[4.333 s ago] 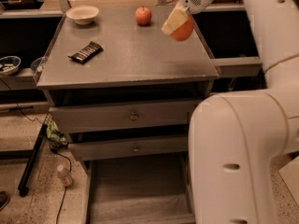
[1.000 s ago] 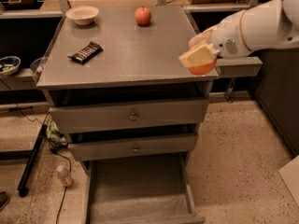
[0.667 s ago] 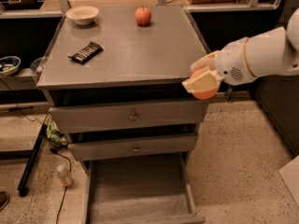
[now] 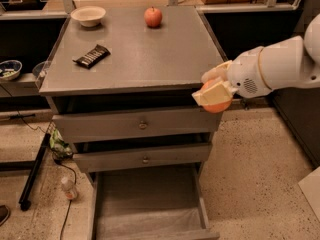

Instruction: Place orange into bottom drawer

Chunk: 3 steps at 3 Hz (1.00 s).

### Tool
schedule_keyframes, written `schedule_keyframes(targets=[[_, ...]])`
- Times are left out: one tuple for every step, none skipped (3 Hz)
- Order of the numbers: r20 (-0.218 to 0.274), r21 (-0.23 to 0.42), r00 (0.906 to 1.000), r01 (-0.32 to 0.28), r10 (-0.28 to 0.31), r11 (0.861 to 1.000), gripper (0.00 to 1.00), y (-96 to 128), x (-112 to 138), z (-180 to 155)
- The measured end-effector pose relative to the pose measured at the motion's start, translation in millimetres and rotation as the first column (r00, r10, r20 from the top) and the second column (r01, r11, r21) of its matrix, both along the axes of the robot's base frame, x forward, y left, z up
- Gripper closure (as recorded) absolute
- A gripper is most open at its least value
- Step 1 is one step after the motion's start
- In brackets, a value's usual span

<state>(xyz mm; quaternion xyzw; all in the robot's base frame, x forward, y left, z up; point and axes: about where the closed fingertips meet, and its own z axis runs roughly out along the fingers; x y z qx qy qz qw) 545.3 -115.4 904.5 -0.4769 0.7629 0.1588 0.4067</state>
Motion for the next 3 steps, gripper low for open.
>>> schedule_keyframes(targets=[[-0.039, 0.028, 0.9991, 0.016, -0.015, 0.999, 1.00, 11, -20, -15], [-0.065, 0.034, 0.9976, 0.028, -0.026, 0.999, 1.00, 21, -48, -41], [-0.070, 0.019, 0.9966, 0.045, -0.044, 0.999, 1.00, 26, -63, -61]])
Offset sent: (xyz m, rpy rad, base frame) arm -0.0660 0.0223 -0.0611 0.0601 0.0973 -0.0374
